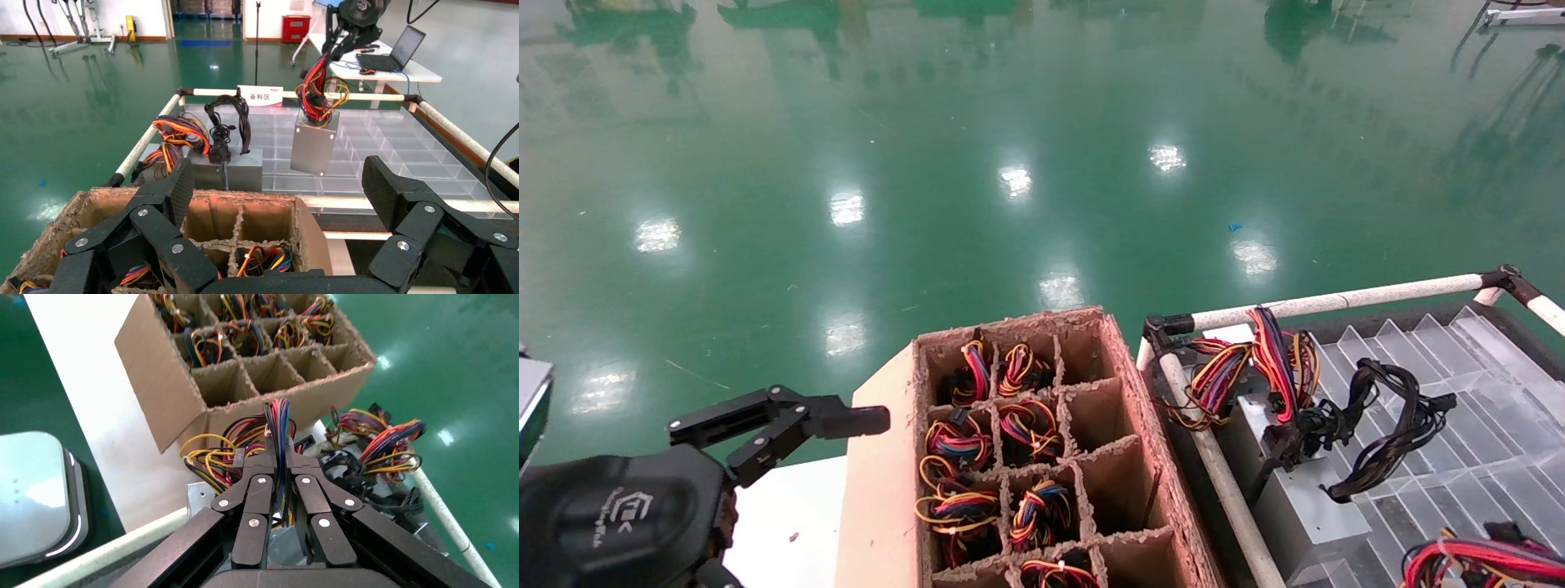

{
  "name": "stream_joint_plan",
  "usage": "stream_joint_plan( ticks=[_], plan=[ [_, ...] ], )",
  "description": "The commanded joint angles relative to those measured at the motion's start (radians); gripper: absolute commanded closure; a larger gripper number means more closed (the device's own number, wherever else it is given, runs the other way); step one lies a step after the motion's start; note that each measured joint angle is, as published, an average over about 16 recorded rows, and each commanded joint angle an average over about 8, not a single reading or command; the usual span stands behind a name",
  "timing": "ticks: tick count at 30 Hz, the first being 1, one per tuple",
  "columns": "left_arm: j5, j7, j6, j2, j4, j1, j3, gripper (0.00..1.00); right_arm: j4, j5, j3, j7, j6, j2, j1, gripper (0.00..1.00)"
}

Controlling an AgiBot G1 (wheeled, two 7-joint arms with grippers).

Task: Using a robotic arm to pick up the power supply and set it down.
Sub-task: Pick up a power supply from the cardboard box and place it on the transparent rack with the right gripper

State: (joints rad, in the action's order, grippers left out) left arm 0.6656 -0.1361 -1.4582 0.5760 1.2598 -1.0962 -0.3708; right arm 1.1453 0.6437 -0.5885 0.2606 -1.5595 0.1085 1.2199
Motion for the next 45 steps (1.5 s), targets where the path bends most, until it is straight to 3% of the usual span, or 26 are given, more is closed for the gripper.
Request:
stream_joint_plan(
  ticks=[1,17,31,45],
  plan=[
    [0.000,0.000,0.000,0.000,0.000,0.000,0.000,0.00,-0.004,0.012,0.001,0.008,0.005,-0.005,-0.007,1.00],
    [0.000,0.000,0.000,0.000,0.000,0.000,0.000,0.00,0.012,0.155,0.029,-0.031,0.031,-0.116,-0.013,1.00],
    [0.000,0.000,0.000,0.000,0.000,0.000,0.000,0.00,0.008,0.293,0.044,-0.107,0.017,-0.227,0.048,1.00],
    [0.000,0.000,0.000,0.000,0.000,0.000,0.000,0.00,-0.074,0.354,0.018,-0.094,-0.008,-0.262,0.077,1.00]
  ],
)
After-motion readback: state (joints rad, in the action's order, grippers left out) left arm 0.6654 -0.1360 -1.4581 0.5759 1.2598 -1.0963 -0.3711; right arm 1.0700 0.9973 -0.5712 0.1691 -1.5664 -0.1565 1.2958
